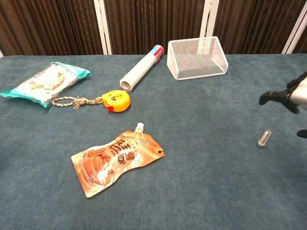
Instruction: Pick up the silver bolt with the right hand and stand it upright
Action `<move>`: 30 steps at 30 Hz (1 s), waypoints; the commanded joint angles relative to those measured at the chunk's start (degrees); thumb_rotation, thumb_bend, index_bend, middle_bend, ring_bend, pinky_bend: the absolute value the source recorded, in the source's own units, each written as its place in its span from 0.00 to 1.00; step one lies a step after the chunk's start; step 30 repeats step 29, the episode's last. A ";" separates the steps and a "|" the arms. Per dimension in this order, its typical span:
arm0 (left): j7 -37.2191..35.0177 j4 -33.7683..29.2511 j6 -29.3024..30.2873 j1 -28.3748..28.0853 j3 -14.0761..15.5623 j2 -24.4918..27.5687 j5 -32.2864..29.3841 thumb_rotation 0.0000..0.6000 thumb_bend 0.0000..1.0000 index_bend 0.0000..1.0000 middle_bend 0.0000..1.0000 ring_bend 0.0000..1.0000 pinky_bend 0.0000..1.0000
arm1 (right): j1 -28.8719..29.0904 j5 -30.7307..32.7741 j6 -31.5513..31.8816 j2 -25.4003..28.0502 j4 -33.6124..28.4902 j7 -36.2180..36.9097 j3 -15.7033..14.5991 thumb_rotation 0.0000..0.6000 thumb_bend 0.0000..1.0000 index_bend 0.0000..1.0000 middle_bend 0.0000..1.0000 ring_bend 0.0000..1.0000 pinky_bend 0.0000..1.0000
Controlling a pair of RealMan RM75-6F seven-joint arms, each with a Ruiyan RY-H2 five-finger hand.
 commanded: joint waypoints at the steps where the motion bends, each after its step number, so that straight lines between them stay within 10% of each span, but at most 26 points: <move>1: 0.59 0.07 -0.37 -0.11 0.05 -0.24 -0.07 1.00 0.43 0.31 0.30 0.20 0.35 | -3.46 8.45 -2.18 6.92 -9.39 9.41 0.80 1.00 0.10 0.34 0.34 0.24 0.30; 8: 2.62 0.65 -0.63 0.15 -0.43 -0.75 -1.32 1.00 0.43 0.31 0.30 0.20 0.35 | -6.41 11.89 0.12 7.92 -7.19 23.16 2.43 1.00 0.10 0.22 0.11 0.01 0.09; 30: 8.37 4.81 -1.23 -0.09 -0.29 -4.91 -0.85 1.00 0.43 0.28 0.28 0.20 0.35 | -12.45 10.58 5.25 10.79 -4.54 27.59 2.53 1.00 0.14 0.08 0.10 0.01 0.08</move>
